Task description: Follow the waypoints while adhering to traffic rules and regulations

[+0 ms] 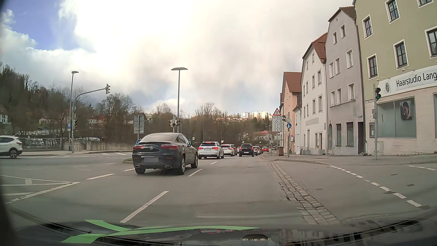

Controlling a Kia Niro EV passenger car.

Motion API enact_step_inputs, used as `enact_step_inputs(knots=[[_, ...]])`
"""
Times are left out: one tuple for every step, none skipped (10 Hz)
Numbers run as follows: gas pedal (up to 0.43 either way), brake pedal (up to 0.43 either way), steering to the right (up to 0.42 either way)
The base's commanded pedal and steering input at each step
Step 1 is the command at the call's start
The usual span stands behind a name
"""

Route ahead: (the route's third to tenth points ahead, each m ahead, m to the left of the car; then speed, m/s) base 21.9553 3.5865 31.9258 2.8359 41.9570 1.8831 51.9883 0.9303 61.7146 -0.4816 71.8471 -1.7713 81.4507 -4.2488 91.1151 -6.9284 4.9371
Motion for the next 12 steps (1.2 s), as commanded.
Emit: enact_step_inputs(knots=[[0.000,0.000,0.017],[0.000,0.000,0.018],[0.000,0.000,0.017],[0.000,0.000,0.017],[0.008,0.000,0.018],[0.020,0.000,0.018],[0.039,0.000,0.017],[0.039,0.000,0.017],[0.039,0.000,0.018],[0.039,0.000,0.019],[0.028,0.000,0.017],[0.028,0.000,0.015]])
